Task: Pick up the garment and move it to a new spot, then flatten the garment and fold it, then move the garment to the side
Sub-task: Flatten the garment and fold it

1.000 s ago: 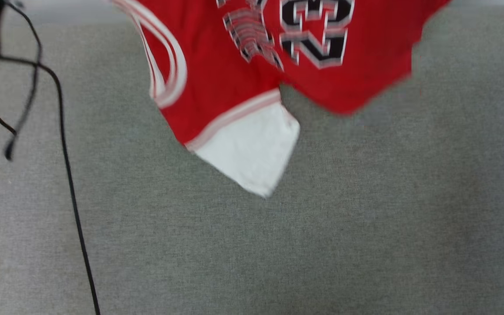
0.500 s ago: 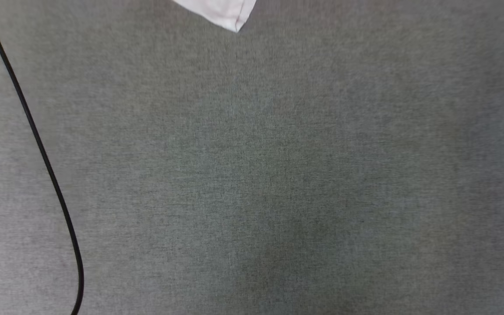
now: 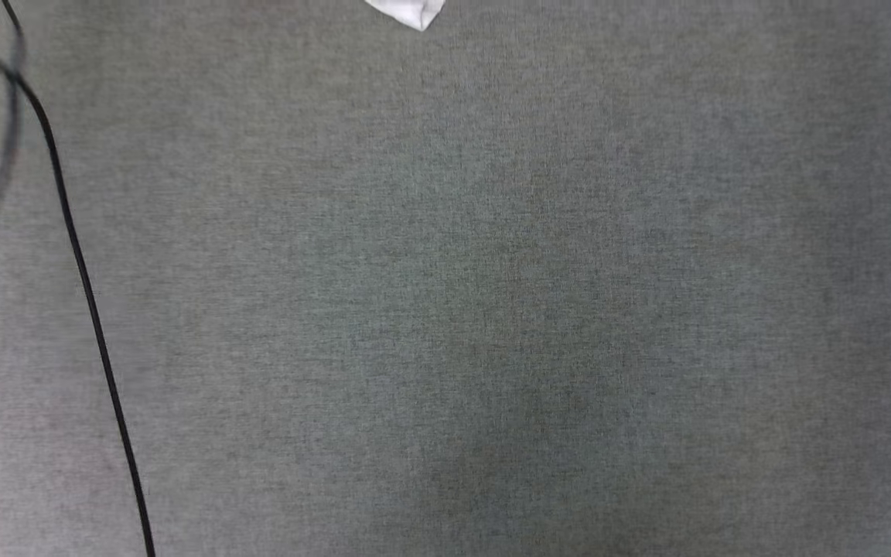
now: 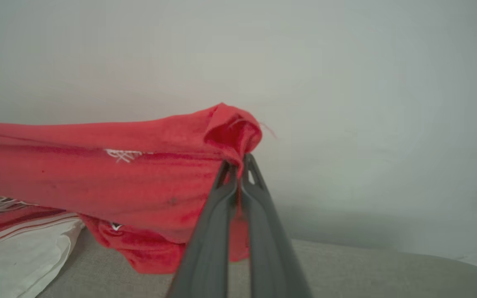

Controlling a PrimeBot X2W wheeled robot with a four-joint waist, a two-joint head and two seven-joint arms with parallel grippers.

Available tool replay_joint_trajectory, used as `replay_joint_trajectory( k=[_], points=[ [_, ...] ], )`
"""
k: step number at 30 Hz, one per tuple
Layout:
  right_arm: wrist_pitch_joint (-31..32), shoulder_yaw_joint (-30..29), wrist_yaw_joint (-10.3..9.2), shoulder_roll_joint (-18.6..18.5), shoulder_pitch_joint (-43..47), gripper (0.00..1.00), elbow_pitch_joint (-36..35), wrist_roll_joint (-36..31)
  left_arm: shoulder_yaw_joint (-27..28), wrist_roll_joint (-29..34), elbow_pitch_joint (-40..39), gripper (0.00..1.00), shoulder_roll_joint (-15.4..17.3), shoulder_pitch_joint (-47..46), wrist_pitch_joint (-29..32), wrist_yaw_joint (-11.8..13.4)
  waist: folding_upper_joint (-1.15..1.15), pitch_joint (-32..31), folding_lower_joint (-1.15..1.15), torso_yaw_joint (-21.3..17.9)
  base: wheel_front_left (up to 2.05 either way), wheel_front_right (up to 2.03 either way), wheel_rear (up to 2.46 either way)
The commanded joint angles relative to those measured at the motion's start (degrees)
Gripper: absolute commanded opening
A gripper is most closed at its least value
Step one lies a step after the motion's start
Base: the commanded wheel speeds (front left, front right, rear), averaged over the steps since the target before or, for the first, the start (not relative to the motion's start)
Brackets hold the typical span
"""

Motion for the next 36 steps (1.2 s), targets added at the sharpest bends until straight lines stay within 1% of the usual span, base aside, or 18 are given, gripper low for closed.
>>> replay_joint_trajectory(
  k=[1, 5, 9, 10, 12, 19, 21, 24, 29, 32, 36],
  points=[
    [-1.5, 1.7, -0.09, -0.9, 4.0, 0.00, 0.9, 1.9, -1.0, -1.5, -1.6, 0.00, 0.7, 5.2, -0.6, 0.1, 0.00, -1.8, -0.01, 0.4, 0.00, 0.00, 0.00],
    [-4.1, 5.9, -0.08, -1.6, 12.6, 0.00, 1.1, 5.9, -2.4, -3.4, -4.4, 0.00, 1.2, 15.6, -0.9, 0.1, 0.00, -4.8, -0.01, 1.1, 0.00, 0.00, 0.00],
    [-5.8, 8.7, -0.09, -2.8, 22.1, 0.00, -0.9, 10.2, -1.2, -3.8, -8.4, 0.00, 0.8, 26.0, -0.9, 0.1, 0.00, -7.5, -0.01, 1.6, 0.00, 0.00, 0.00],
    [-5.8, 8.7, -0.09, -2.8, 22.1, 0.00, -0.9, 10.2, -1.2, -3.8, -8.4, 0.00, 0.8, 26.0, -0.9, 0.1, 0.00, -7.5, -0.01, 1.6, 0.00, 0.00, 0.00],
    [-6.2, 9.7, -0.09, -3.5, 27.0, 0.00, -2.3, 12.1, 0.1, -2.9, -10.5, 0.00, 0.3, 31.6, -1.0, 0.1, 0.00, -9.1, -0.01, 1.9, 0.00, 0.00, 0.00],
    [-5.7, 11.4, -0.09, -5.7, 44.2, 0.00, -9.2, 16.6, 5.6, 0.0, -17.1, 0.00, -2.9, 49.0, -1.0, 2.0, 0.00, -16.2, -0.01, 3.0, 0.00, 0.00, 0.00],
    [-5.1, 11.1, -0.10, -6.1, 49.1, 0.00, -12.1, 17.4, 7.3, 0.0, -18.8, 0.00, -3.6, 53.5, -1.0, 2.3, 0.00, -18.4, -0.01, 3.0, 0.00, 0.00, 0.00],
    [-3.7, 9.8, -0.10, -6.1, 56.7, 0.00, -17.4, 18.4, 9.8, 0.5, -21.8, 0.00, -4.0, 60.5, -1.0, 3.6, 0.00, -21.3, -0.01, 2.8, 0.00, 0.00, 0.00],
    [0.0, 5.2, -0.12, -5.0, 69.4, 0.00, -27.5, 18.6, 11.5, 0.5, -26.9, 0.00, -5.0, 70.5, -1.0, 5.9, 0.00, -25.3, -0.01, 3.1, 0.00, 0.00, 0.00],
    [2.7, 1.2, -0.12, -2.8, 77.2, 0.00, -34.5, 17.5, 11.4, 0.0, -29.7, 0.00, -5.1, 75.2, -0.5, 7.3, 0.00, -26.8, -0.01, 3.4, 0.00, 0.00, 0.00],
    [7.2, -2.7, -0.11, 1.0, 86.5, 0.00, -43.5, 15.5, 11.0, -1.0, -33.0, 0.00, -5.2, 80.7, 1.4, 9.0, 0.00, -28.4, -0.01, 3.5, 0.00, 0.00, 0.00]
  ],
)
